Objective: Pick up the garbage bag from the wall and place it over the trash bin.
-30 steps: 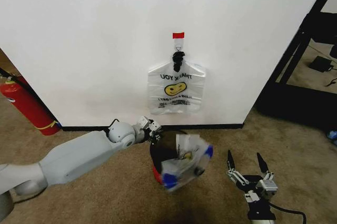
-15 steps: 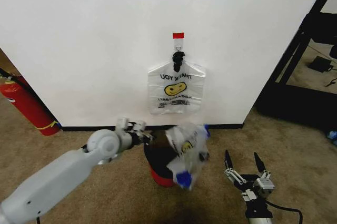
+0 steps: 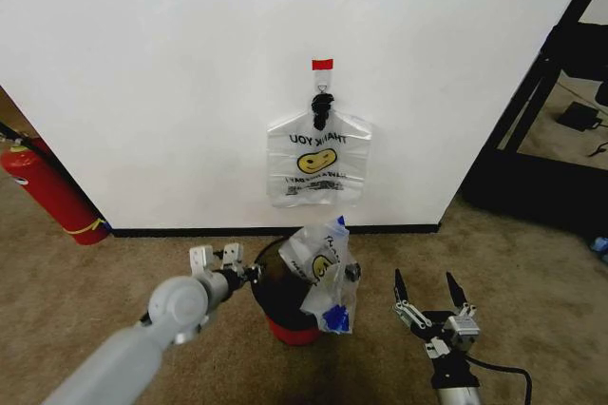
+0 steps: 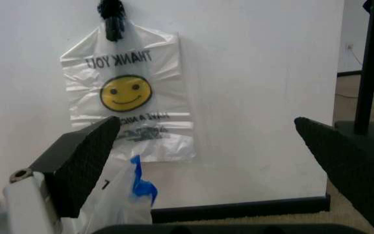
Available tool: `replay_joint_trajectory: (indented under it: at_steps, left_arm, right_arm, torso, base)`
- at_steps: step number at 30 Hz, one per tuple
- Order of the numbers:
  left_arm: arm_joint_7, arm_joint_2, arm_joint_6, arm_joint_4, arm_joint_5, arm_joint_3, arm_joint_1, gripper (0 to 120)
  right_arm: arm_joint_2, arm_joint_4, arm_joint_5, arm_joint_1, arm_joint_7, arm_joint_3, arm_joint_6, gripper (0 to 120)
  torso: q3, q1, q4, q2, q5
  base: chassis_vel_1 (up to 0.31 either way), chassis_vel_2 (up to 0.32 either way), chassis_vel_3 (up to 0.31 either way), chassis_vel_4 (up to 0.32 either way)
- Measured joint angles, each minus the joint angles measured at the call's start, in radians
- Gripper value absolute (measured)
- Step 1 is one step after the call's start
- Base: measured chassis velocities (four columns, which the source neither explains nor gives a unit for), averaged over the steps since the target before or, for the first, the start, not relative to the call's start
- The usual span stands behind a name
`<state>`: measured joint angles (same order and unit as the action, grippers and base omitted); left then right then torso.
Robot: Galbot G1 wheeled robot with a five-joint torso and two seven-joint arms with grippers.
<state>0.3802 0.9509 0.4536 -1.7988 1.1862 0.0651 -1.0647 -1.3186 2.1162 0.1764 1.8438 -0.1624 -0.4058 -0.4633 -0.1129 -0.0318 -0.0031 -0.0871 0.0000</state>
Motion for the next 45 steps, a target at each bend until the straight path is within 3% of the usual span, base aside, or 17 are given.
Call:
replay_joint_trajectory:
  at_steps: [9,22,27,29,33,34,38,41,42,45]
  left_arm:
    - [-0.026,-0.011,-0.046,0.009,-0.058,0.004,-0.034,5]
    - [-0.051,-0.073,-0.022,-0.128,-0.186,0.028,-0.088,49]
    - [-0.042,-0.122,-0.034,-0.246,-0.259,0.056,-0.108,72]
    - [-0.039,-0.131,-0.034,-0.264,-0.271,0.059,-0.101,74]
    - [0.009,-0.166,0.012,-0.358,-0.286,0.049,-0.061,94]
    - [0.009,-0.166,0.012,-0.358,-0.286,0.049,-0.061,94]
    - [0.050,-0.175,0.095,-0.481,-0.246,-0.083,0.032,100]
    - [0.094,-0.154,0.131,-0.466,-0.186,-0.208,0.133,100]
    - [0.094,-0.154,0.131,-0.466,-0.186,-0.208,0.133,100]
    - [0.131,-0.117,0.149,-0.405,-0.131,-0.354,0.242,100]
  right_arm:
    - [-0.002,-0.009,-0.009,-0.007,-0.005,0.017,0.000,100]
    - [0.003,-0.015,-0.010,-0.020,-0.020,0.031,0.014,100]
    - [0.011,-0.007,0.019,-0.031,-0.047,-0.015,0.040,100]
    - [0.012,-0.007,0.027,-0.033,-0.052,-0.025,0.045,100]
    - [0.012,-0.008,0.055,-0.040,-0.074,-0.081,0.080,100]
    - [0.012,-0.008,0.055,-0.040,-0.074,-0.081,0.080,100]
    - [0.011,-0.037,0.068,-0.069,-0.118,-0.136,0.116,100]
    - [0.002,-0.053,0.068,-0.078,-0.131,-0.162,0.127,100]
    - [0.002,-0.053,0.068,-0.078,-0.131,-0.162,0.127,100]
    - [-0.008,-0.072,0.069,-0.084,-0.138,-0.190,0.129,100]
  torso:
    - [0.000,0.000,0.0000,0.000,0.0000]
    - [0.000,0.000,0.0000,0.000,-0.0001]
    - [0.000,0.000,0.0002,0.000,0.0002]
    - [0.000,0.000,0.0000,0.000,0.0001]
    - [0.000,0.000,0.0001,0.000,-0.0002]
    - [0.000,0.000,0.0001,0.000,-0.0002]
    - [0.000,0.000,0.0000,0.000,0.0004]
    - [0.000,0.000,0.0000,0.000,0.0003]
    - [0.000,0.000,0.0000,0.000,0.0003]
    - [0.000,0.000,-0.0002,0.000,0.0002]
  base:
    - [0.000,0.000,0.000,0.000]
    - [0.000,0.000,0.000,0.000]
    - [0.000,0.000,0.000,0.000]
    - [0.000,0.000,0.000,0.000]
    - [0.000,0.000,0.000,0.000]
    - [0.000,0.000,0.000,0.000]
    - [0.000,0.000,0.000,0.000]
    - [0.000,0.000,0.000,0.000]
    - [0.000,0.000,0.000,0.000]
    - [0.000,0.000,0.000,0.000]
